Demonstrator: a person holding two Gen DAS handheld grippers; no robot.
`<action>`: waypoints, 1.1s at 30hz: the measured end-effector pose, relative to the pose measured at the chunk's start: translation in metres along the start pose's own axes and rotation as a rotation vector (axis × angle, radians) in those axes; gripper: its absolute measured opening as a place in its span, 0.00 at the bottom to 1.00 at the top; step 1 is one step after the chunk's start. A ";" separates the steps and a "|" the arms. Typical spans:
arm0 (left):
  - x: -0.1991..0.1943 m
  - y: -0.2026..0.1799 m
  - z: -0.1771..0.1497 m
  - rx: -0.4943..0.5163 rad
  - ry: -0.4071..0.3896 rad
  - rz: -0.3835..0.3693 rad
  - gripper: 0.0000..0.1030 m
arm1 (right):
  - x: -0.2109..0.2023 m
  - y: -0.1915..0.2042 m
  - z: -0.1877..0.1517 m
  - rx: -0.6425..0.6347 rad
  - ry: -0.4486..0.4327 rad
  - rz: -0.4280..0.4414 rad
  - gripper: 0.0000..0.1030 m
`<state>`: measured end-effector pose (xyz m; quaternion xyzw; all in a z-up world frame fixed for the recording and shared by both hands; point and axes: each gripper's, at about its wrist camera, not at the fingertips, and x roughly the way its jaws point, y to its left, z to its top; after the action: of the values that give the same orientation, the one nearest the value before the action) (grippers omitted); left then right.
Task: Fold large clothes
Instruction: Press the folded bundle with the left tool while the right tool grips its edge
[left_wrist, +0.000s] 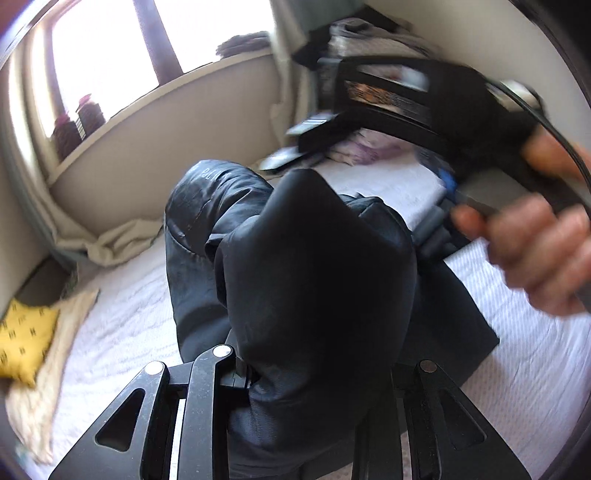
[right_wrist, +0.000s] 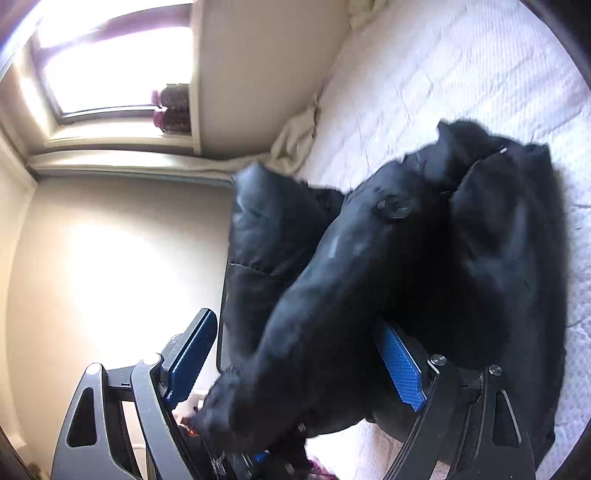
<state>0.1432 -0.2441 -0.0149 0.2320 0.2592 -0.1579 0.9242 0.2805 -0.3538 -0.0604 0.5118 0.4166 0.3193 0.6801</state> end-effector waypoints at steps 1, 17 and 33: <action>0.001 -0.006 -0.001 0.030 -0.001 0.001 0.32 | 0.003 0.001 0.005 -0.004 0.005 -0.008 0.84; -0.002 -0.073 -0.005 0.308 -0.030 0.009 0.34 | 0.004 0.049 0.011 -0.300 -0.031 -0.347 0.30; 0.013 -0.128 -0.009 0.391 -0.010 -0.047 0.43 | -0.038 0.000 0.002 -0.269 -0.047 -0.593 0.25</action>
<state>0.0978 -0.3496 -0.0729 0.4003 0.2243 -0.2277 0.8588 0.2654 -0.3878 -0.0508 0.2811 0.4858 0.1473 0.8145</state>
